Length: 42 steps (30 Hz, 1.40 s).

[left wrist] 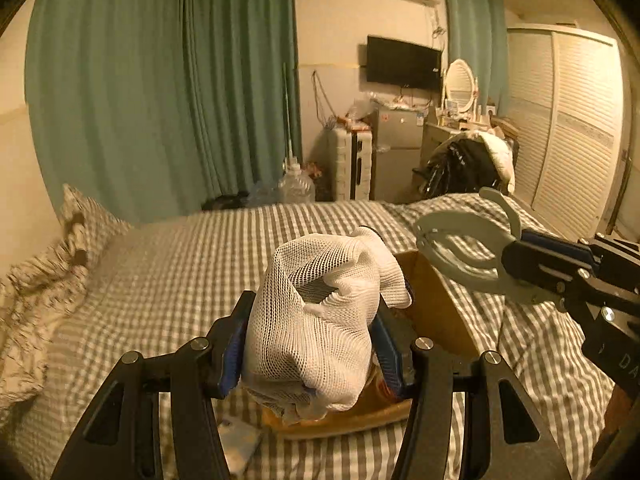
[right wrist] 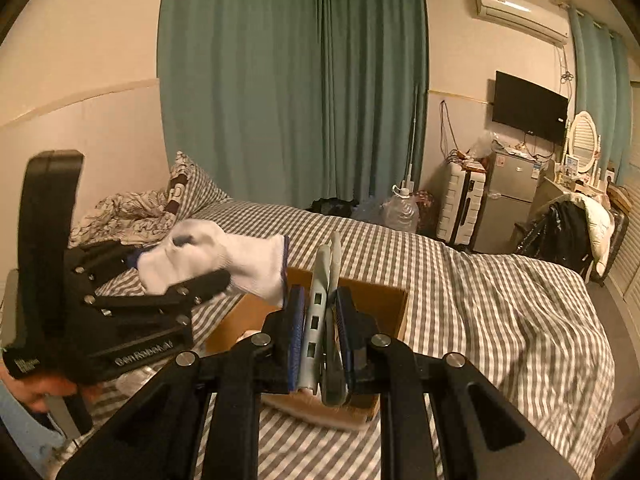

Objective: Organize objects
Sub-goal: 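Release the socks into the box with the left gripper while the right gripper releases the clip, then grasp the foil blister tray with the left gripper while the right gripper grasps the blue tissue pack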

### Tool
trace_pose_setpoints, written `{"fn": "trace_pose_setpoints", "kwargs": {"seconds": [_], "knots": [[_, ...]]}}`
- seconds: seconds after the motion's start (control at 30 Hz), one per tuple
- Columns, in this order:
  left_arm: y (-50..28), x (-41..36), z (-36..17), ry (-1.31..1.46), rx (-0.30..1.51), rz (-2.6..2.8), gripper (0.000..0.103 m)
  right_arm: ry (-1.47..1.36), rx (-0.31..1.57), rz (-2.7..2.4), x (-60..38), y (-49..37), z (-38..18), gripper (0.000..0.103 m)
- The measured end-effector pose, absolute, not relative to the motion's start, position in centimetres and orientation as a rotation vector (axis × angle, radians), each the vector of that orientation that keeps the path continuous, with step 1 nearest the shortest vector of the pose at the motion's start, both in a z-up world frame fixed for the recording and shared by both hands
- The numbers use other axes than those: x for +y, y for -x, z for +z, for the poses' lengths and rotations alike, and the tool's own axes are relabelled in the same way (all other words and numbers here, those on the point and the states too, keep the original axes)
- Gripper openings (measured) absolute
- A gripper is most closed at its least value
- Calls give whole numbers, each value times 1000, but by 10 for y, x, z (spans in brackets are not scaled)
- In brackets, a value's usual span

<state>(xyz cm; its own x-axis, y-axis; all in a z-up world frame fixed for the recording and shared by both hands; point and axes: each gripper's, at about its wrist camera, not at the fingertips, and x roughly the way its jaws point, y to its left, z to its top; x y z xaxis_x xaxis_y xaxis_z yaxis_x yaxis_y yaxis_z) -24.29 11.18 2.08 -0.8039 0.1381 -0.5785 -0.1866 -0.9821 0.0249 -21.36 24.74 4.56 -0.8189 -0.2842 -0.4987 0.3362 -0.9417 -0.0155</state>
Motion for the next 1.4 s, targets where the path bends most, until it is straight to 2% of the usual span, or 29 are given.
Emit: {"fn": "trace_pose_setpoints", "kwargs": {"seconds": [0.27, 0.4, 0.43, 0.5, 0.57, 0.77, 0.87, 0.97, 1.03, 1.27, 1.4], "knots": [[291, 121, -41, 1022, 174, 2755, 57, -850, 55, -2671, 255, 285, -7, 15], [305, 120, -59, 1085, 165, 2707, 62, -869, -20, -2692, 263, 298, -21, 17], [306, 120, -59, 1084, 169, 2707, 65, -873, -25, -2701, 265, 297, -21, 22], [301, 118, -55, 1067, 188, 2730, 89, -872, -41, -2728, 268, 293, -20, 55], [295, 112, -50, 1041, 199, 2759, 96, -854, -68, -2737, 272, 284, -16, 60], [263, 87, -19, 1042, 177, 2796, 96, -811, -28, -2770, 267, 247, 10, 67], [237, 67, 0, 1010, 189, 2844, 103, -776, -3, -2774, 259, 219, 23, 76], [210, 42, 11, 994, 165, 2874, 103, -755, 23, -2762, 248, 189, 32, 85], [194, 28, 12, 1012, 150, 2890, 103, -743, 56, -2757, 240, 171, 34, 88], [153, -7, -31, 1141, 126, 2926, 103, -762, 142, -2731, 202, 128, 10, 90], [139, -18, -76, 1273, 133, 2908, 103, -825, 167, -2709, 186, 119, -29, 90]]}}
